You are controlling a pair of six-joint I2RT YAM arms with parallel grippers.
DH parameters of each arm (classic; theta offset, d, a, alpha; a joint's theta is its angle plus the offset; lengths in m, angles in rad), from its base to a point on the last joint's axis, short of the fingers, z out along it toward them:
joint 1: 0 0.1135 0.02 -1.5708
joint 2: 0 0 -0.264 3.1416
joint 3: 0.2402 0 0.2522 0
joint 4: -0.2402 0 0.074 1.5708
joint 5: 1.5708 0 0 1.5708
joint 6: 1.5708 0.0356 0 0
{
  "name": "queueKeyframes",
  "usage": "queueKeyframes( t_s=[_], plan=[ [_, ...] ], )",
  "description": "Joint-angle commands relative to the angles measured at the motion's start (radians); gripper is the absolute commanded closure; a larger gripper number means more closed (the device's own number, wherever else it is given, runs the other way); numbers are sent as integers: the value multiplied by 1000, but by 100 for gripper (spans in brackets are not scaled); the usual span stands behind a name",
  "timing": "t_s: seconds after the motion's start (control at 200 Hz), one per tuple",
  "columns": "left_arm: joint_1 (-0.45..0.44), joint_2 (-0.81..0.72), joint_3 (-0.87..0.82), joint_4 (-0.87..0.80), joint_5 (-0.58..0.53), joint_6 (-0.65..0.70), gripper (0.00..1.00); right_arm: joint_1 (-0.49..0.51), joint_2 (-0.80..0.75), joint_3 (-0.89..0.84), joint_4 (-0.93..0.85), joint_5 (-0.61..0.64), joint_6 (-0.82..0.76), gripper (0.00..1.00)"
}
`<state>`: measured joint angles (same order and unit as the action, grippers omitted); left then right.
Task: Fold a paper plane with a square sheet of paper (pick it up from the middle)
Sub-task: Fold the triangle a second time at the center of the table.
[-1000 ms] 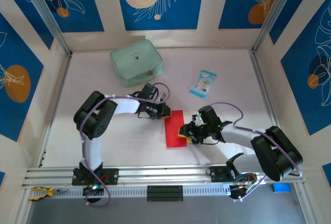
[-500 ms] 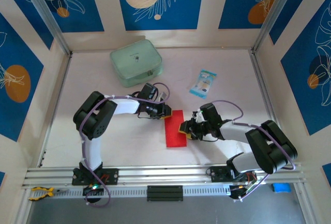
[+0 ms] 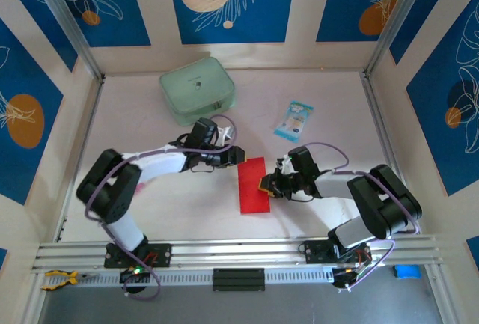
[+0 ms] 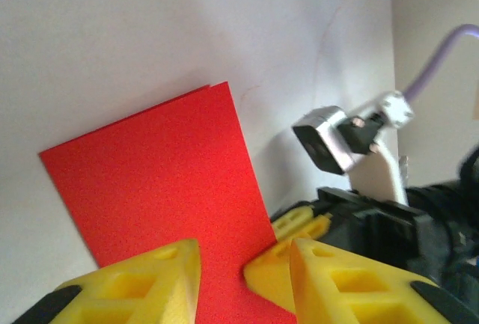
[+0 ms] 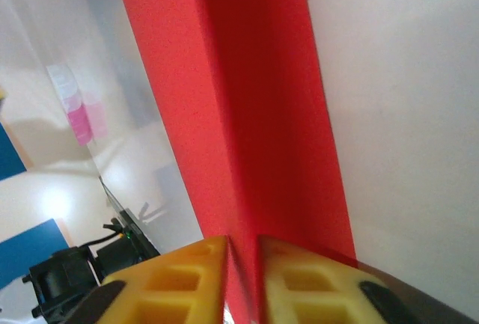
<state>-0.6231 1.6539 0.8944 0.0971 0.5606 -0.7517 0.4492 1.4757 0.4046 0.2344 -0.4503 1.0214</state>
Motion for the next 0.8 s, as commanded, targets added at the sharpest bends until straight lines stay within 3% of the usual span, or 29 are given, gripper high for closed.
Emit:
queueKeyframes(
  t_s=[0.0, 0.165, 0.31, 0.515, 0.57, 0.67, 0.79],
  plan=[
    [-4, -99, -64, 15, -94, 49, 62, -6, 18, 33, 29, 4, -5, 89],
    [-3, -210, -136, 46, -144, 62, 58, -4, 57, 62, 60, -1, 10, 95],
    [-2, -308, -223, 144, -162, 67, 50, -3, 100, 87, 103, 4, 33, 95],
    [5, -388, -255, 112, -221, 105, 41, 13, 166, 131, 135, 29, 64, 95],
    [6, -407, -265, 105, -247, 107, 31, 21, 177, 140, 127, 33, 66, 95],
    [14, -421, -279, 118, -235, 111, 1, 28, 178, 137, 110, 30, 71, 91],
    [32, -416, -281, 134, -167, 112, 0, 27, 157, 141, 62, 28, 52, 85]
  ],
)
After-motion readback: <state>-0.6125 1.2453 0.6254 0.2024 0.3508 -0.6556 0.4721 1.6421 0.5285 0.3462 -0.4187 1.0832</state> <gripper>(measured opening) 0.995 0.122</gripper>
